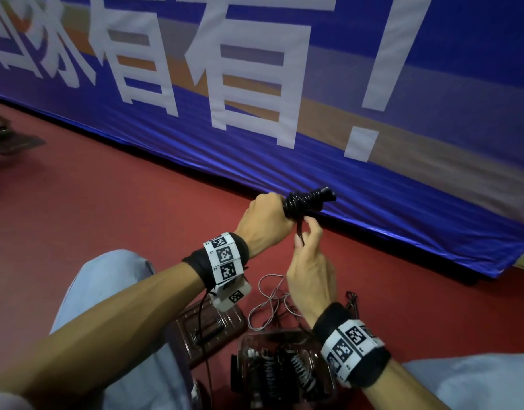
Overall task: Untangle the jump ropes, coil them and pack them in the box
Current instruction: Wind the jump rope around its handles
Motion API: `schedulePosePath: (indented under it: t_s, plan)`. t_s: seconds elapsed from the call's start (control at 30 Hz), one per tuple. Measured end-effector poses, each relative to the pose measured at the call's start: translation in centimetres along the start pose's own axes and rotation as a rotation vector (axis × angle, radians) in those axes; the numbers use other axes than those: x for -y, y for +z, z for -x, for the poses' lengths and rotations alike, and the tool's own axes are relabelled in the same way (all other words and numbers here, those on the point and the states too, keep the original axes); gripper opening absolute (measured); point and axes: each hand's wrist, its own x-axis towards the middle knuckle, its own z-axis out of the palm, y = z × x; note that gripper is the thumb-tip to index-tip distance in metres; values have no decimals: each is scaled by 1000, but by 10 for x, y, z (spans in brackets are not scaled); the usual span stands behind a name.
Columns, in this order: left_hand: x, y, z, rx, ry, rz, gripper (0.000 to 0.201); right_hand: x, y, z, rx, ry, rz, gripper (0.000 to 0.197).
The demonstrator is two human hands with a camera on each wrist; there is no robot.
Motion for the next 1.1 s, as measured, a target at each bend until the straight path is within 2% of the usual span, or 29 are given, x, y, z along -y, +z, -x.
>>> schedulePosePath:
  t_s: [0.1,0.23,0.33,0.4,0.47,0.53,0.63,0.73,0.83,0.9,0.93,1.03,1.1]
  plan:
    - [1,0,-3,9,-22,19,31,-12,-11,-10,13,-164,67,28]
    - [2,-3,-5,73,-85,57,28,-12,-21,-17,131,-304,60,11]
    - [8,-2,-7,131,-123,73,26,-23,-33,-27,337,-413,15,17]
    - [10,-1,-7,166,-131,78,26,-31,-39,-32,483,-430,28,31]
    - [10,1,-6,200,-128,98,25,-33,-42,-32,537,-428,59,40]
    - [8,2,-3,227,-125,109,23,-30,-43,-34,476,-504,95,29]
    - [5,6,3,290,-132,130,26,-25,-55,-45,316,-709,230,5]
    - [-1,11,12,389,-60,20,30,-21,-73,-54,245,-837,327,22]
    - [-3,24,22,500,90,-13,29,-19,-82,-54,211,-899,409,28]
    - [-3,33,29,549,218,-57,37,-19,-81,-51,221,-891,386,32]
    - [-7,34,33,574,275,-67,33,-19,-80,-48,228,-871,343,34]
    - [-23,28,41,586,330,-83,19,-21,-75,-39,143,-764,282,46]
    - [-28,27,45,550,370,-99,29,-21,-72,-34,101,-678,299,53]
